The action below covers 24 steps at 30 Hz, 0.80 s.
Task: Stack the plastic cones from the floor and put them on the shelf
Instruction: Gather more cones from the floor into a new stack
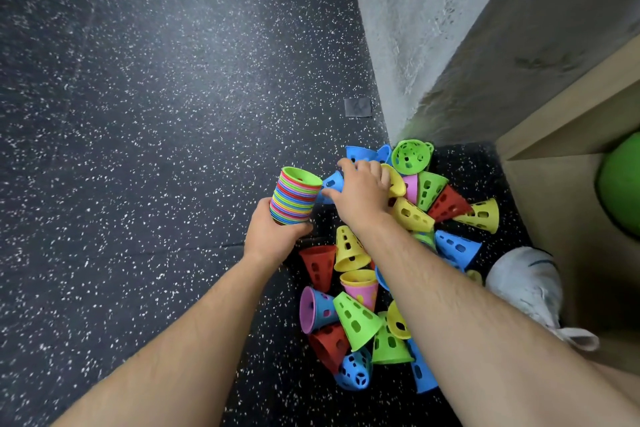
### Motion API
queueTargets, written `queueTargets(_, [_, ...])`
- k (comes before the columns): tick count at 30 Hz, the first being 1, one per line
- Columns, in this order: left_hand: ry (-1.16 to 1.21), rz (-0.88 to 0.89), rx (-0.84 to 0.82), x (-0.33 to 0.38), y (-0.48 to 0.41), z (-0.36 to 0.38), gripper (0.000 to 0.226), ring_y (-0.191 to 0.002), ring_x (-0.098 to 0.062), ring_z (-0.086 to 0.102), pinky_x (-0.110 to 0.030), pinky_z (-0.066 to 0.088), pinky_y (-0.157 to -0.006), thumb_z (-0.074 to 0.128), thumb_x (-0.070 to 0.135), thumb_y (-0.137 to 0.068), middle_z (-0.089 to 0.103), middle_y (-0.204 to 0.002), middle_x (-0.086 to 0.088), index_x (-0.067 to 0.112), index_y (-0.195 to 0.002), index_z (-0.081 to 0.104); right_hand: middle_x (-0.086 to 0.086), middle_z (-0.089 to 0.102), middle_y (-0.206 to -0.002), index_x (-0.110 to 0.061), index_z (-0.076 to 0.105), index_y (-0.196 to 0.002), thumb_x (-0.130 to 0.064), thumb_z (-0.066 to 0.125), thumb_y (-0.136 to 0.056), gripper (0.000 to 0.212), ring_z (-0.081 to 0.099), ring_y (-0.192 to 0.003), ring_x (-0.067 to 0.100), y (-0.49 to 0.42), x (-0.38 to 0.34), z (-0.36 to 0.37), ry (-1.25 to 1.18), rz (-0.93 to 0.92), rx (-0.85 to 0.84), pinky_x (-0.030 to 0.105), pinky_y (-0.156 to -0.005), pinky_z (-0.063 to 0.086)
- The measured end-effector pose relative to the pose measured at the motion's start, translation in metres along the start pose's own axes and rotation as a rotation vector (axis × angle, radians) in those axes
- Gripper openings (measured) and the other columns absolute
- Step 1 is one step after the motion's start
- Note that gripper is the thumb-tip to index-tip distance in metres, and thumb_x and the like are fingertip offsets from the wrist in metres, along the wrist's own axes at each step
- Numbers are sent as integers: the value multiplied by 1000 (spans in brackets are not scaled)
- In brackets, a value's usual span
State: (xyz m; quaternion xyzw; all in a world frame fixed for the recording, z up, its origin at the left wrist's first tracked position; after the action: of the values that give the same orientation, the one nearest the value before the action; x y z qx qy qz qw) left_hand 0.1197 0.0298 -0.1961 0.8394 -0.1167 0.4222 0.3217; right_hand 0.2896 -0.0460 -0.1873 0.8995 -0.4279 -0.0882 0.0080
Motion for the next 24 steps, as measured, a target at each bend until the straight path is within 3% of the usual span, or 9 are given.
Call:
queueTargets(2, [6, -10, -3, -2, -1, -1, 54, -82, -13, 69, -38, 58, -77, 90, 24, -63, 71, -91, 5, 27, -105, 55, 1, 62, -118, -24, 53, -126, -57, 64, -84, 54, 44, -122, 25, 2, -1, 4, 30, 7, -6, 40, -109, 21])
queueTargets(5, [-9, -4, -21, 1, -2, 0, 48, -82, -16, 70, -37, 56, -77, 89, 22, -65, 70, -90, 4, 29, -96, 53, 2, 68, -109, -23, 62, -112, -40, 56, -95, 25, 48, -118, 25, 2, 3, 6, 31, -23, -18, 39, -115, 15])
queueTargets(8, [-29, 15, -29, 3, -3, 1, 48, -81, -13, 69, -33, 54, -73, 89, 22, -64, 69, -90, 5, 30, -93, 52, -1, 64, -113, -23, 66, -99, -27, 54, -97, 13, 49, -114, 25, -2, 11, 1, -153, -46, 95, 39, -105, 27])
queueTargets(11, [-31, 9, -41, 5, -6, 3, 51, -80, -11, 67, -30, 53, -70, 90, 23, -64, 69, -91, 5, 27, -100, 54, 8, 60, -116, -12, 66, -101, -16, 54, -97, 14, 51, -104, 22, -9, 18, -20, -523, -52, 311, 38, -94, 41])
queueTargets(13, [-22, 7, -49, 7, -9, 5, 53, -80, -14, 69, -35, 57, -73, 90, 24, -61, 70, -90, 4, 27, -100, 55, 6, 58, -108, -10, 63, -104, -13, 50, -99, 15, 47, -91, 11, -14, 21, -38, -702, -28, 348, 28, -85, 40])
queueTargets(15, [-19, 16, -52, 13, -12, 9, 51, -79, -16, 70, -36, 58, -72, 90, 22, -61, 70, -88, 4, 28, -97, 55, 2, 58, -102, -11, 63, -105, -14, 50, -100, 15, 43, -87, 4, -18, 22, -53, -720, -73, 354, 21, -79, 35])
queueTargets(18, [-12, 47, -55, 26, -16, 16, 46, -73, -12, 66, -25, 50, -64, 89, 17, -65, 69, -85, 5, 28, -90, 52, -1, 63, -108, -16, 65, -108, -23, 51, -99, 18, 52, -98, 7, -22, 19, -57, -674, -220, 201, 23, -89, 40])
queueTargets(21, [-10, 64, -71, 36, -21, 20, 47, -74, -10, 65, -24, 48, -63, 89, 18, -65, 69, -87, 4, 28, -93, 53, 4, 59, -131, -14, 57, -130, -27, 46, -102, 33, 52, -122, 17, -31, 28, -50, -659, -131, 123, 28, -105, 38])
queueTargets(24, [-18, 48, -82, 37, -26, 23, 54, -79, -11, 67, -27, 49, -66, 90, 22, -64, 69, -91, 5, 25, -104, 54, 10, 51, -144, -9, 45, -143, -17, 44, -101, 43, 44, -133, 29, -48, 43, -41, -408, -71, 21, 37, -113, 33])
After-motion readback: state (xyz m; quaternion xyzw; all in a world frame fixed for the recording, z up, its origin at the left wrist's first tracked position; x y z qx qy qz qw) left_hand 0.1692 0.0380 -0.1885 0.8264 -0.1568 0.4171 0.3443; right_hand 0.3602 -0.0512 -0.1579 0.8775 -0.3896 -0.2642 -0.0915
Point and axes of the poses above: each hand's wrist, its own y-axis away from the middle knuckle, its own z-axis out of the palm, x = y × z, the point moved 2 cm from there along -y, towards the middle knuckle
